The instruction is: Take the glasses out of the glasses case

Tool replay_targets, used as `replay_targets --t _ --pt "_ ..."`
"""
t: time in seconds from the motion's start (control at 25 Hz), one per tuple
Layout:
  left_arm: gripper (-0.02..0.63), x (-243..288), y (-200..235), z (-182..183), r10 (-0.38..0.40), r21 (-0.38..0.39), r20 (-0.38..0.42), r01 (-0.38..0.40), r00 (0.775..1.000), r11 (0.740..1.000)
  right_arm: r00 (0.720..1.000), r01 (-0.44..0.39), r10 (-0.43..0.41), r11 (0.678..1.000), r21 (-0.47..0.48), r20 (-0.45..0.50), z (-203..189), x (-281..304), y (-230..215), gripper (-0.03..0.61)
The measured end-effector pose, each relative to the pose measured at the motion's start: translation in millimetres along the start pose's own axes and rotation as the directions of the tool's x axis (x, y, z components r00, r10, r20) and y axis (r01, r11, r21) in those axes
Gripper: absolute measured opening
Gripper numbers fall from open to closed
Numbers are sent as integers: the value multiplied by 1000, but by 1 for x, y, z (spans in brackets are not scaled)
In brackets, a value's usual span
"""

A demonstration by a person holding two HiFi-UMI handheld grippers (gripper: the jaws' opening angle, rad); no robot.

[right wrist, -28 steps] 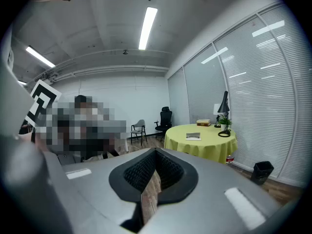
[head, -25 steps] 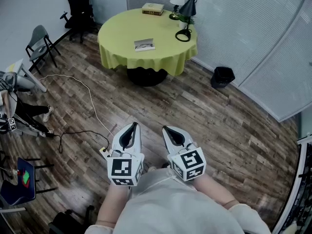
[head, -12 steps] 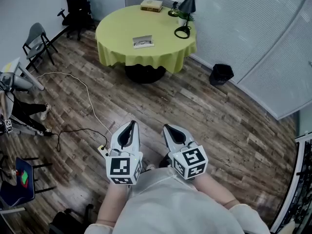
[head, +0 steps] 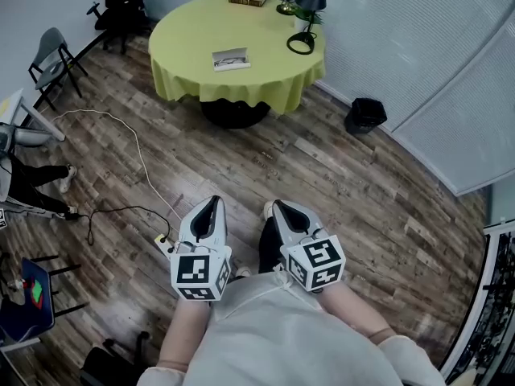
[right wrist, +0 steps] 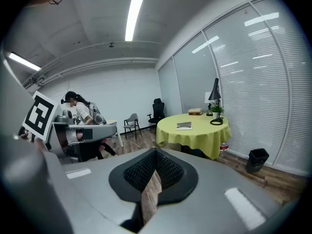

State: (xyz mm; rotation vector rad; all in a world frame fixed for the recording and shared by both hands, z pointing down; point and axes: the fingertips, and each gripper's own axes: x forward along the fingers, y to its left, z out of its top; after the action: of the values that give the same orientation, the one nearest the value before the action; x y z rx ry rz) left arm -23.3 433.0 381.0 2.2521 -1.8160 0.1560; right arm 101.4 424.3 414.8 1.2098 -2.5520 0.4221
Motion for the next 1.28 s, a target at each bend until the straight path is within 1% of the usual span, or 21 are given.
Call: replay_targets --t 0.12,0.28,0.48,0.68,0.8,0.96,1.08,1.28 --pt "6 29 9 3 23 -17 -19 -24 1000 1000 1000 -22 22 1000 3 -4 13 26 -20 0" --pt "7 75 11 16 34 3 -23 -34 999 999 999 -54 54 999 2 8 38 64 -55 0" --pt "6 145 21 31 78 -5 -54 -78 996 997 996 -91 91 996 13 18 75 118 -108 0" --pt "6 223 26 61 118 -15 -44 -119 992 993 993 -113 114 994 -6 26 115 167 -172 -1" --pt "7 273 27 71 133 -14 -50 -134 990 991 992 -121 121 993 -10 22 133 199 -212 -1" --pt "6 332 33 79 159 -28 -54 -161 986 987 990 -141 141 990 -22 -3 147 240 -256 -2" --pt "6 365 38 84 175 -39 -74 -179 982 983 988 -152 152 988 -22 -26 157 262 -282 0" --pt "6 402 58 72 204 -41 -137 -211 969 977 982 -168 168 986 3 -85 150 301 -306 0"
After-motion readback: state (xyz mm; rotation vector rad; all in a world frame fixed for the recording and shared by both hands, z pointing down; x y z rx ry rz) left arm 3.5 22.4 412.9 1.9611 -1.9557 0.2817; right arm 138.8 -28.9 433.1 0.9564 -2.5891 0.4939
